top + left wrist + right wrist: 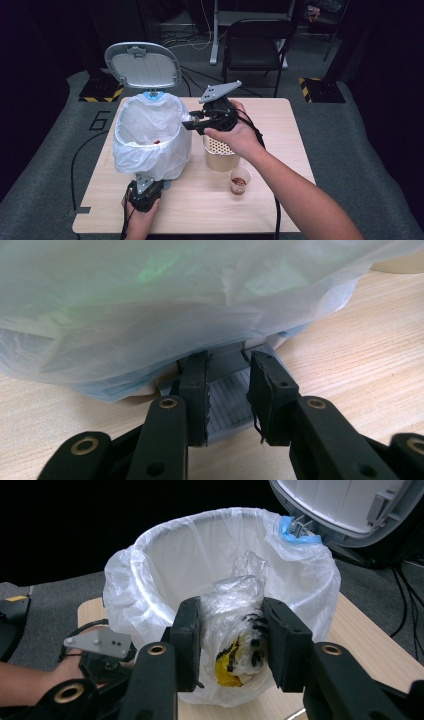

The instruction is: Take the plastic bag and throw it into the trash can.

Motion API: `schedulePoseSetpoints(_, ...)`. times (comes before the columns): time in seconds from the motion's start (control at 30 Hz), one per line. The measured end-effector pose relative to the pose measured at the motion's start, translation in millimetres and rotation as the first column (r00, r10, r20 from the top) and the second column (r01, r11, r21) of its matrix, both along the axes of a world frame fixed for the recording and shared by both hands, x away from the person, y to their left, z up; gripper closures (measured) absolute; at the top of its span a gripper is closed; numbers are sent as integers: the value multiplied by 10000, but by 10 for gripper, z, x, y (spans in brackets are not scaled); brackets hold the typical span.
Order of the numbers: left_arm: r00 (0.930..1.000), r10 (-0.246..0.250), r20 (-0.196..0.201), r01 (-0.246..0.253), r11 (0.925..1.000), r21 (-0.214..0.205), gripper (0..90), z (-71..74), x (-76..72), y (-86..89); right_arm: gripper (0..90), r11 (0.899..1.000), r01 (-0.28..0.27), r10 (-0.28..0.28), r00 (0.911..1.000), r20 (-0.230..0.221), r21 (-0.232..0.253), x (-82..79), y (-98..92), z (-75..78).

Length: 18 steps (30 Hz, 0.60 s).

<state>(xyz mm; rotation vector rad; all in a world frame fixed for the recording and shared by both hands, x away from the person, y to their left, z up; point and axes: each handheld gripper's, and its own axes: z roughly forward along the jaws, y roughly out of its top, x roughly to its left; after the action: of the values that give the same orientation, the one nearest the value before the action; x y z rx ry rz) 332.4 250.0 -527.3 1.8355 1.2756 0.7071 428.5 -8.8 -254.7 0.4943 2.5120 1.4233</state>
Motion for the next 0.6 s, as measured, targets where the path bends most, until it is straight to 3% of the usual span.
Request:
schedulePoseSetpoints(0.33, 10000, -6, 28, 6, 10000, -20, 692, -2, 0, -1, 618, 10000, -34, 34, 10000, -10, -50, 67, 174, -38)
schedulePoseSetpoints(0.6, 10000, 30, -24, -30, 10000, -88, 691, -2, -2, -5, 618, 9999, -82, 82, 10000, -7, -76, 116, 449, -113)
